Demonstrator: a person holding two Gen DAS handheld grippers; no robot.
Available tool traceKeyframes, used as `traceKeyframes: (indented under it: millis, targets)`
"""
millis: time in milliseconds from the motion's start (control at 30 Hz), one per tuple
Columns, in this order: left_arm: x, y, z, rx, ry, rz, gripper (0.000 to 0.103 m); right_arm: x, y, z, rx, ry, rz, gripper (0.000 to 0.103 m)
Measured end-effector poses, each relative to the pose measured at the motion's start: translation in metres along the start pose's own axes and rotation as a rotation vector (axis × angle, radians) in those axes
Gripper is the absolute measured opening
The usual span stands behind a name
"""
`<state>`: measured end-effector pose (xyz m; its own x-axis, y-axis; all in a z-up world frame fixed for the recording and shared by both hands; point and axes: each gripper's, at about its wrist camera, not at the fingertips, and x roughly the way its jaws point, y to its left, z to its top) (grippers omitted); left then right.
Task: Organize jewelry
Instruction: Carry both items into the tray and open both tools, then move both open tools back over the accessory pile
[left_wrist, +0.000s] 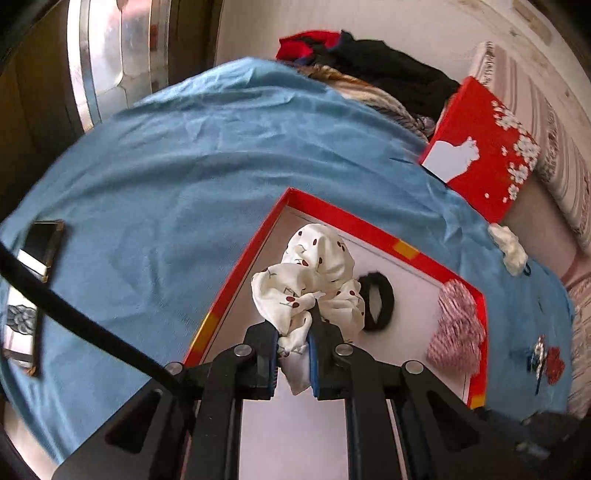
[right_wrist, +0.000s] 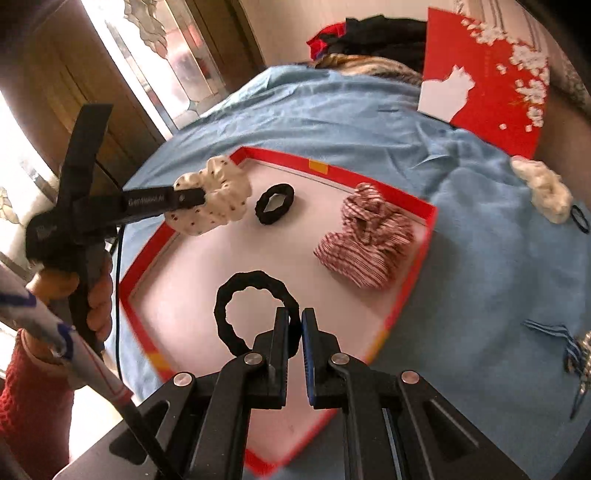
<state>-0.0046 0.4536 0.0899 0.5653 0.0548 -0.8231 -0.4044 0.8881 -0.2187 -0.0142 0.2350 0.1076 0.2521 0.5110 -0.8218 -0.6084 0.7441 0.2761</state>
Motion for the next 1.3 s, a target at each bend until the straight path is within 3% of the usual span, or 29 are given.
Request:
traceKeyframes:
  millis: [333,467,533,667,800,900,1000,1300]
  targets:
    - [0.03,-0.002,0.015,0.01,0.009,0.005,0.015,0.047,-0.005,0.019,0.053,0.029,-0.027,0.008]
    - [0.028,-0.003,0.015,0.006,0.001,-0.003,0.025,0.049,-0.001,0.02,0.041,0.019,-0.043,0.009]
    - [0.025,-0.002,0.013,0.0,-0.001,-0.004,0.031,0.046,0.0,0.02,0.042,0.014,-0.04,0.012]
    - [0.01,0.0,0.01,-0.026,-0.005,-0.015,0.031,0.027,0.001,0.018,0.041,-0.016,-0.035,0.032]
    - [-0.019,0.001,-0.002,-0.038,-0.027,-0.017,0.032,-0.007,-0.002,0.007,0.018,-0.047,-0.038,0.04]
    - [-0.048,-0.006,-0.02,-0.021,-0.052,0.004,0.033,-0.04,-0.015,-0.012,0.006,-0.07,-0.06,0.047]
    - [-0.074,-0.019,-0.042,0.007,-0.068,0.003,0.042,-0.071,-0.042,-0.037,0.029,-0.079,-0.092,0.048]
    - [-0.111,-0.121,-0.118,0.181,-0.024,-0.105,0.048,-0.153,-0.149,-0.15,0.302,-0.077,-0.23,0.05]
